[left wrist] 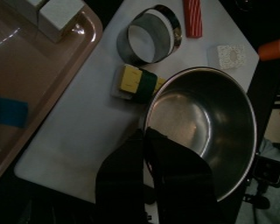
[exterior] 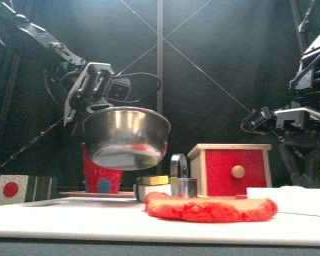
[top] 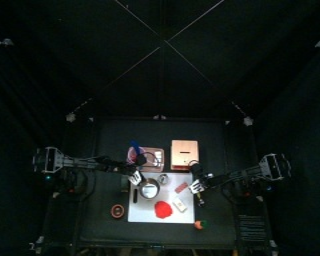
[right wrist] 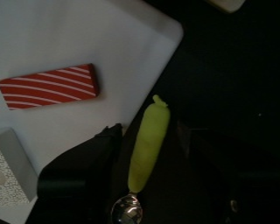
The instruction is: Grab bowl
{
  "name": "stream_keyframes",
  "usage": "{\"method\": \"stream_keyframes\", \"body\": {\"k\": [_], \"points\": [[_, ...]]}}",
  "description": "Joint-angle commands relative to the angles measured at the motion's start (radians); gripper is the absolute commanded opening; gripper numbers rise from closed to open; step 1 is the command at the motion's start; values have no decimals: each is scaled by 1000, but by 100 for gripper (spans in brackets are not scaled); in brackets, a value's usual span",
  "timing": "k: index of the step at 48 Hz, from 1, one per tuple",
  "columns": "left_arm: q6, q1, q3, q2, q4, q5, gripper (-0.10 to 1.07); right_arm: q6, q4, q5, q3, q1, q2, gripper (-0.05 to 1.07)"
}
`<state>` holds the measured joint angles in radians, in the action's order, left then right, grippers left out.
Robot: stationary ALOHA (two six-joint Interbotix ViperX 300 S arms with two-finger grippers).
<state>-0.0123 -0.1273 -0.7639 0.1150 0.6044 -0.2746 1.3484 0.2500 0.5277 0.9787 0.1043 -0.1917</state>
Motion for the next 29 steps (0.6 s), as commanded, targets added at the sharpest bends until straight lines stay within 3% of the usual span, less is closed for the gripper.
{"method": "stream_keyframes", "body": {"k": [1, 16, 29], "points": [[2, 2, 26, 3, -6, 2, 31, 2, 3, -3, -44, 3, -5, 83], [2, 2, 26, 3, -12, 2, 31, 0, 8, -3, -44, -2, 6, 78], [2, 2, 25, 3, -12, 2, 31, 2, 20, -5, -51, 2, 8, 58]]}}
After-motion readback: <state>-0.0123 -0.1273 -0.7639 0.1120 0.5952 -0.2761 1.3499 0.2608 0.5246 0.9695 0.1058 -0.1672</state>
